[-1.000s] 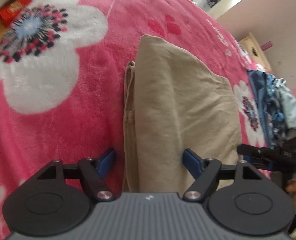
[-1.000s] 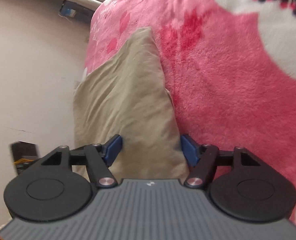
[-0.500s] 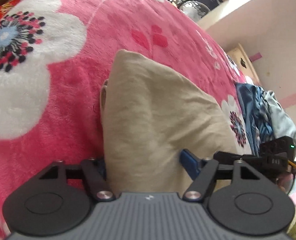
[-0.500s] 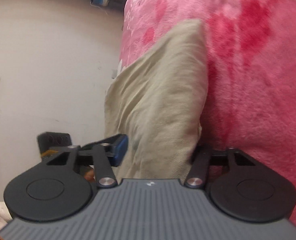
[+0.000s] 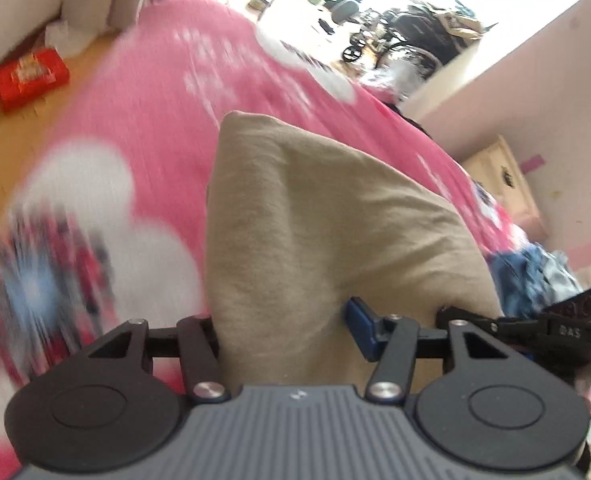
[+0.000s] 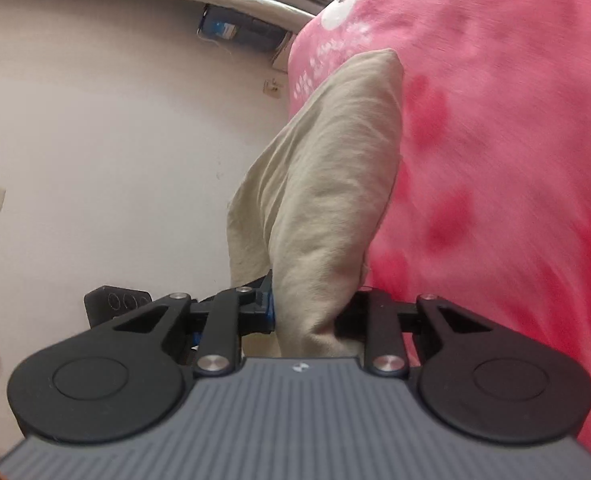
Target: Fold clothes
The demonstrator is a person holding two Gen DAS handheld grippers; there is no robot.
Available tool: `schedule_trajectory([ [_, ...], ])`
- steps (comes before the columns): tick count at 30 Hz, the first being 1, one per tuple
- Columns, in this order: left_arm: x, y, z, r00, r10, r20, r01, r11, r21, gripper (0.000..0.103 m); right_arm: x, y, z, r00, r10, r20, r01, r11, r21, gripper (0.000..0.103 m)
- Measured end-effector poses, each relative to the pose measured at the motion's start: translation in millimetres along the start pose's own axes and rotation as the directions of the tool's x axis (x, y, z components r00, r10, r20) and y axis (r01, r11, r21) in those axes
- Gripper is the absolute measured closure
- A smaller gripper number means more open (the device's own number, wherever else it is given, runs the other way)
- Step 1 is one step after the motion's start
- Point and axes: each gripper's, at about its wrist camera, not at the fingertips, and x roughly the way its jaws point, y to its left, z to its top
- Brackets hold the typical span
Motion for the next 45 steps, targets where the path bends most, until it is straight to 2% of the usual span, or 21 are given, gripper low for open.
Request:
schedule_trajectory([
  [5,18,21,104,0.995,0.094,0.019,-0.094,0.995,0.025,0.046,58,14,62,0.998,0.036,0.047,-0.04,0.995,0.093,0.08],
  [10,36,40,163,0.987,0.121,0.101,-0.123,0.992,0.014,0.043,106,26,116,0.993,0.046,0.111,-0.057,0.994,0.097,0.08],
  [12,53,58,167,0.983,0.137,0.125,-0.136,0.991,-0.011,0.034,122,30,130,0.99,0.024,0.137,-0.022,1.0,-0.011,0.078],
  [14,71,79,165,0.971,0.215,0.103,-0.211,0.976,-0.05,0.027,141,13,139,0.987,-0.039,0.155,0.044,0.999,-0.03,0.072],
  [16,77,99,164,0.968,0.234,0.091,-0.226,0.971,-0.082,0.02,156,-13,142,0.966,-0.177,0.186,0.176,0.984,0.023,0.054],
  [19,54,118,167,0.964,0.223,0.147,-0.202,0.969,-0.144,0.022,140,-29,142,0.971,-0.098,0.217,0.076,0.991,0.109,0.048],
  [21,25,124,166,0.954,0.209,0.214,-0.177,0.971,-0.16,0.022,119,-19,143,0.961,-0.114,0.251,0.092,0.991,0.096,0.042],
  [24,-13,112,153,0.929,0.192,0.315,-0.182,0.981,-0.062,0.023,88,8,149,0.935,-0.151,0.322,0.168,0.986,-0.025,0.041],
  [26,-22,85,137,0.924,0.171,0.342,-0.219,0.97,0.108,0.024,75,36,156,0.908,-0.172,0.383,0.244,0.958,-0.15,0.043],
  [28,-18,45,106,0.922,0.147,0.357,-0.274,0.901,0.336,0.024,84,66,160,0.899,-0.189,0.394,0.314,0.906,-0.284,0.051],
  [30,-3,15,76,0.931,0.136,0.338,-0.306,0.795,0.524,0.024,102,83,155,0.905,-0.233,0.355,0.377,0.828,-0.416,0.058],
  [31,14,7,63,0.938,0.163,0.306,-0.322,0.74,0.591,0.024,123,85,152,0.898,-0.299,0.323,0.426,0.775,-0.467,0.058],
  [32,35,2,52,0.937,0.213,0.276,-0.345,0.681,0.646,0.024,139,78,143,0.881,-0.37,0.293,0.471,0.731,-0.494,0.059],
  [33,52,2,43,0.929,0.268,0.257,-0.371,0.634,0.679,0.024,157,68,142,0.85,-0.448,0.276,0.525,0.683,-0.508,0.063],
  [34,67,6,37,0.912,0.327,0.248,-0.403,0.6,0.691,0.024,169,60,140,0.823,-0.498,0.274,0.563,0.645,-0.516,0.063],
  [35,75,9,34,0.901,0.358,0.245,-0.421,0.583,0.695,0.023,168,59,139,0.821,-0.49,0.292,0.566,0.642,-0.517,0.063],
  [37,73,12,32,0.9,0.361,0.246,-0.425,0.596,0.681,0.024,151,72,134,0.823,-0.472,0.315,0.567,0.65,-0.506,0.061],
  [38,67,13,33,0.906,0.347,0.24,-0.414,0.621,0.665,0.024,137,81,129,0.828,-0.456,0.327,0.561,0.657,-0.503,0.061],
  [39,60,13,35,0.914,0.329,0.236,-0.401,0.651,0.645,0.024,121,90,117,0.849,-0.403,0.342,0.528,0.664,-0.529,0.062],
  [41,51,14,35,0.922,0.31,0.232,-0.386,0.687,0.616,0.024,87,107,83,0.856,-0.364,0.368,0.517,0.631,-0.578,0.061],
  [45,39,20,30,0.917,0.35,0.189,-0.395,0.741,0.543,0.024,86,91,31,0.888,-0.368,0.275,0.458,0.659,-0.597,0.063],
])
